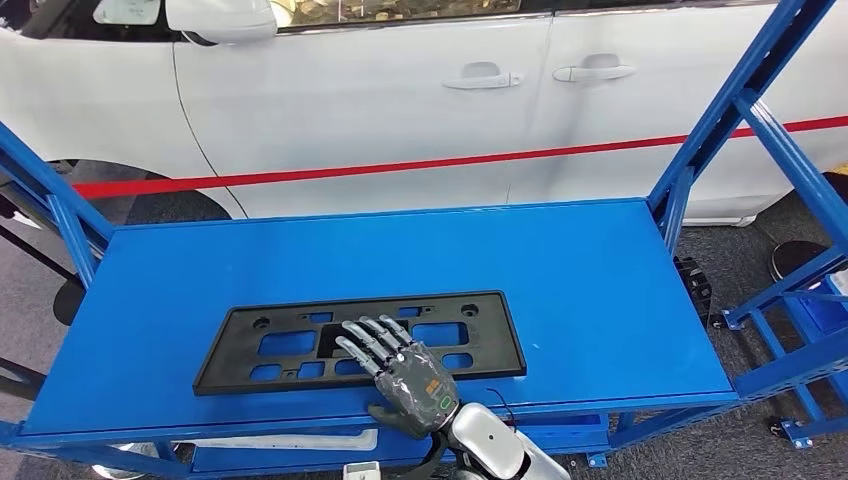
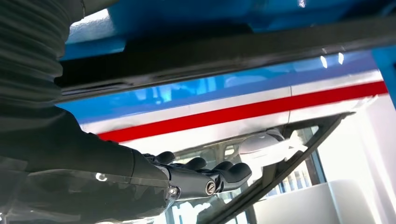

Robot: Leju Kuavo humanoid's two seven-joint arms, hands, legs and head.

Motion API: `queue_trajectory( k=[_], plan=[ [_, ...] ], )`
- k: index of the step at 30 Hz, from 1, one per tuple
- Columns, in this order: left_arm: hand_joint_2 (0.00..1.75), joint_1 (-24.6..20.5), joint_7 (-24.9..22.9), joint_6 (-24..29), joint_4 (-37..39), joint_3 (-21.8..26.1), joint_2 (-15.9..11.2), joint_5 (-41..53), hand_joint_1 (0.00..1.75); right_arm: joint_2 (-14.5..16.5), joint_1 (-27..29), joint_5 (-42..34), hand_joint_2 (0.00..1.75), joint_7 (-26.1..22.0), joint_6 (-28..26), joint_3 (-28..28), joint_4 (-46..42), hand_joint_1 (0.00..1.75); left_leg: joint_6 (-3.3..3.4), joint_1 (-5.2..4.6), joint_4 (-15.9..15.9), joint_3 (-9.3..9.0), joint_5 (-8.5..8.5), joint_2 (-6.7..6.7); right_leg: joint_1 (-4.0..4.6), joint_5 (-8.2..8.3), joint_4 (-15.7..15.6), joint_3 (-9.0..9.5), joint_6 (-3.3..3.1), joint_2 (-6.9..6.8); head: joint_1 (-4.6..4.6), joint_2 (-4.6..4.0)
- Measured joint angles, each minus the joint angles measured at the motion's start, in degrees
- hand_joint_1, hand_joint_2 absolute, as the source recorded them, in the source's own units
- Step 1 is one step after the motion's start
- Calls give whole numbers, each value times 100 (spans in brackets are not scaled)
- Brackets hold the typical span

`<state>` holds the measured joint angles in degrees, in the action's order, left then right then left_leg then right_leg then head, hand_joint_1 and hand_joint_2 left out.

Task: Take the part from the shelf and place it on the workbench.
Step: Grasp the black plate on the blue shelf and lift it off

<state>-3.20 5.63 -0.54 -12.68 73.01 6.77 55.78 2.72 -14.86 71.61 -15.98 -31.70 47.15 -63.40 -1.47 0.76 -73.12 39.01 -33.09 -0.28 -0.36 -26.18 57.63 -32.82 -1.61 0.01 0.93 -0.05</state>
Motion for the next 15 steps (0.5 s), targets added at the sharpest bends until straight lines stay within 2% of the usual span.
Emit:
queue_trajectory(
  k=[2, 3, 4, 5, 7, 9, 11, 13, 14, 15],
  plan=[
    [0, -3, 1, -1, 0, -1, -6, 11, 0, 115, -65, 204, 175, 126, -78, 44, 147, 0, 8, 7, 724, -325, 407, 4, -1, -24, 33, 6, 21, 10, -1, 1],
    [0, -12, 2, -1, 0, -1, -9, 22, 0, 173, -108, 305, 175, 191, -108, 72, 220, 0, 20, 0, 1088, -495, 546, 5, 10, -41, 61, -1, 41, 14, 1, 1],
    [0, -20, 3, -2, 0, -2, -12, 38, 0, 220, -160, 405, 175, 256, -131, 102, 297, 0, 42, -5, 1338, -608, 625, 4, 21, -52, 84, -11, 65, 17, -3, 1],
    [0, -25, 4, -5, 0, -4, -13, 53, 0, 260, -212, 504, 175, 319, -145, 137, 378, 0, 67, -11, 1443, -650, 632, 0, 32, -57, 97, -23, 86, 18, -4, 1],
    [0, -24, 5, -13, 0, -8, -17, 74, 0, 323, -314, 686, 175, 435, -158, 213, 538, 0, 133, -17, 1459, -648, 642, -5, 40, -53, 98, -31, 132, 19, -8, 1],
    [0, -21, 6, -20, 0, -12, -24, 82, 0, 385, -413, 838, 175, 545, -160, 285, 689, 0, 203, -3, 1492, -657, 671, 0, 28, -153, 222, -74, 190, 19, -9, 1],
    [0, -27, 8, -22, 0, -14, -32, 85, 0, 438, -518, 941, 175, 654, -166, 348, 841, 0, 253, 9, 1511, -658, 690, 6, 7, -470, 755, -311, 245, 15, -11, 1],
    [0, -26, 10, -22, 0, -13, -38, 86, 0, 472, -596, 1013, 175, 771, -191, 404, 1014, 0, 272, 1, 1506, -648, 691, 7, -5, -780, 1504, -671, 277, 13, -11, 1],
    [0, -22, 10, -21, 0, -13, -38, 88, 0, 487, -630, 1051, 175, 826, -209, 424, 1094, 0, 274, -3, 1504, -650, 690, 7, -6, -802, 1697, -771, 279, 13, -11, 1],
    [0, -18, 10, -21, 0, -12, -39, 93, 0, 509, -672, 1095, 175, 889, -228, 446, 1182, 0, 274, -7, 1503, -655, 688, 5, -4, -708, 1672, -766, 269, 13, -11, 1]
  ],
)
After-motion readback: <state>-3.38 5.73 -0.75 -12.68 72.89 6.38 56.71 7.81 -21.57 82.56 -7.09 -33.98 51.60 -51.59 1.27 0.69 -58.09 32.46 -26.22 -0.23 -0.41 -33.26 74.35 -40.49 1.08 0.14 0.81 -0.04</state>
